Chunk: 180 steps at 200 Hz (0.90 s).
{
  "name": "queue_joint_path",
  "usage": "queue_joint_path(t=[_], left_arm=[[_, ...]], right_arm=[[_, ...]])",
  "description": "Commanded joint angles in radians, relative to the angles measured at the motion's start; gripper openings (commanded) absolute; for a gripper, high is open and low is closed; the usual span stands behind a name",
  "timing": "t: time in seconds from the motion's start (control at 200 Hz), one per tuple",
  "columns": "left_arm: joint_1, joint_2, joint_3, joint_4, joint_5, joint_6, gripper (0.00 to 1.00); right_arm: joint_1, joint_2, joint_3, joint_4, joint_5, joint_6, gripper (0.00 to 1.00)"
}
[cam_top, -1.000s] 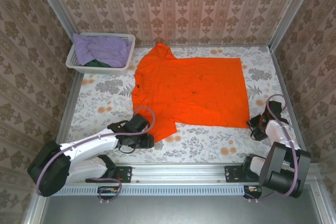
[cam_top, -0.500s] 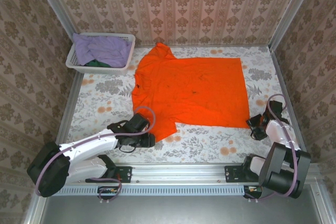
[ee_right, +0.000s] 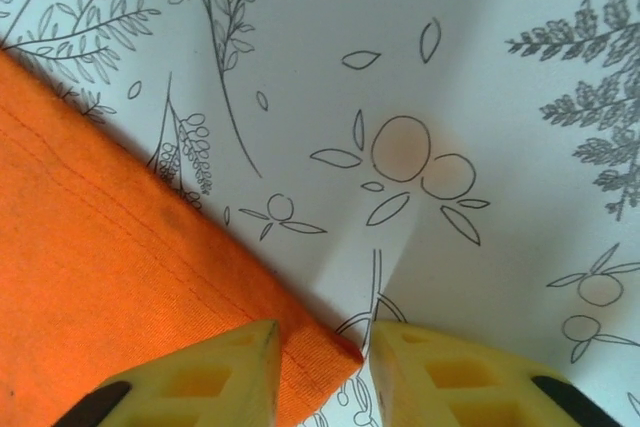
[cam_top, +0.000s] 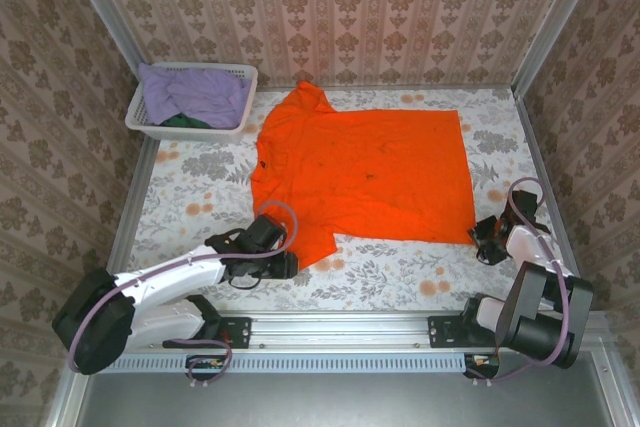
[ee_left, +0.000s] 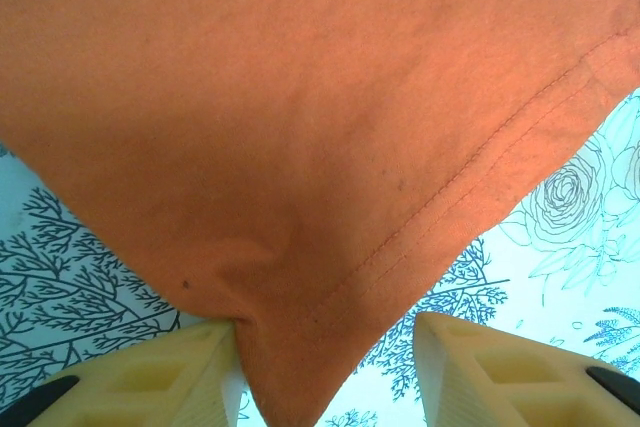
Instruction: Fold and stack the t-shirts
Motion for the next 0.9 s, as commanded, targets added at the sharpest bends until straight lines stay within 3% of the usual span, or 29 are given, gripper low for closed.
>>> queue_joint_path(t=[0.0,0.605,0.895], left_arm=[[0.001,0.000,0.011,0.002,-0.012,0.017,0.48],[-0.014,-0.037,0.068,-0.089,-0.034,0.074,0.51],[-0.018,-0.049,0.089,-0.115,0.042,0.099,0.55]], right_arm=[[0.010,0.053,-0.013,0.057,-0.033,-0.013,0.29],[0.010,0.057,0.012,0.039,-0.038,-0.025,0.00],[0.011,-0.010,0.018,0.009,-0.018,-0.036,0.00]])
